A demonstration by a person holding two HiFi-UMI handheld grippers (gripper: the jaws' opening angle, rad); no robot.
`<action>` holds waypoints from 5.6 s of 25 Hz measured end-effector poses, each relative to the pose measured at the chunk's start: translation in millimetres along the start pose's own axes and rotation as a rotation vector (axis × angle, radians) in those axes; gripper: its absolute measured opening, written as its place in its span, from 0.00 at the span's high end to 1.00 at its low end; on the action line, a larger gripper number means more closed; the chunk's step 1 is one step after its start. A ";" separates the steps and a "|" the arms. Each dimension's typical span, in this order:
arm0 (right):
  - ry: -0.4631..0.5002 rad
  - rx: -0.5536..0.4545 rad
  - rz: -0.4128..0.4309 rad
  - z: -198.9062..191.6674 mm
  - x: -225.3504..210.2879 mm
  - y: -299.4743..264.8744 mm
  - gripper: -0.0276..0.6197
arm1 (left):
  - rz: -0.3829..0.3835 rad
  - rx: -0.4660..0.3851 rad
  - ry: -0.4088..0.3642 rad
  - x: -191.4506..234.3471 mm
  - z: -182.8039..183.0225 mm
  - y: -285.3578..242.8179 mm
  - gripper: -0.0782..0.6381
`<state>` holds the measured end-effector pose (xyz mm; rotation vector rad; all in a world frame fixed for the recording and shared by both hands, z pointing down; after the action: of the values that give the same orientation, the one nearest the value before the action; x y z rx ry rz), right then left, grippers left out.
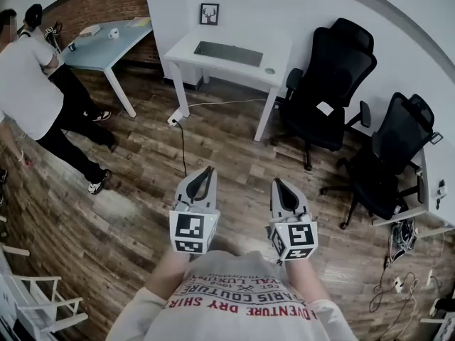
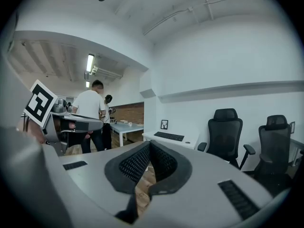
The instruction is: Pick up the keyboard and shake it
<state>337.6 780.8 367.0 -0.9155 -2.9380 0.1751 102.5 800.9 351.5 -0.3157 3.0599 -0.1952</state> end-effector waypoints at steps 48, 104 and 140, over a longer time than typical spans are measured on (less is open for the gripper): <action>-0.154 0.110 0.158 -19.1 -268.9 -436.2 0.92 | 0.225 0.098 0.066 151.3 9.4 -426.7 0.84; -0.639 0.568 -0.034 -144.4 -466.2 -861.1 0.51 | -0.236 0.752 0.387 531.8 -153.0 -954.4 0.42; -0.734 0.689 0.095 -150.0 -472.3 -875.7 0.59 | -0.412 0.821 0.458 538.3 -156.4 -980.5 0.52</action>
<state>246.9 -190.1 615.3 -0.9988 -2.9684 1.7178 -239.3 -243.9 610.8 -0.9123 2.9052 -1.6648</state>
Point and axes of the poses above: the fingertips, and each gripper's own axes: y backward along the fingers, x to its left, z out of its top, the point moved 10 cm from there along y, backward along the fingers, and after that the axes turned 3 degrees about z, right-handed, at the moved point
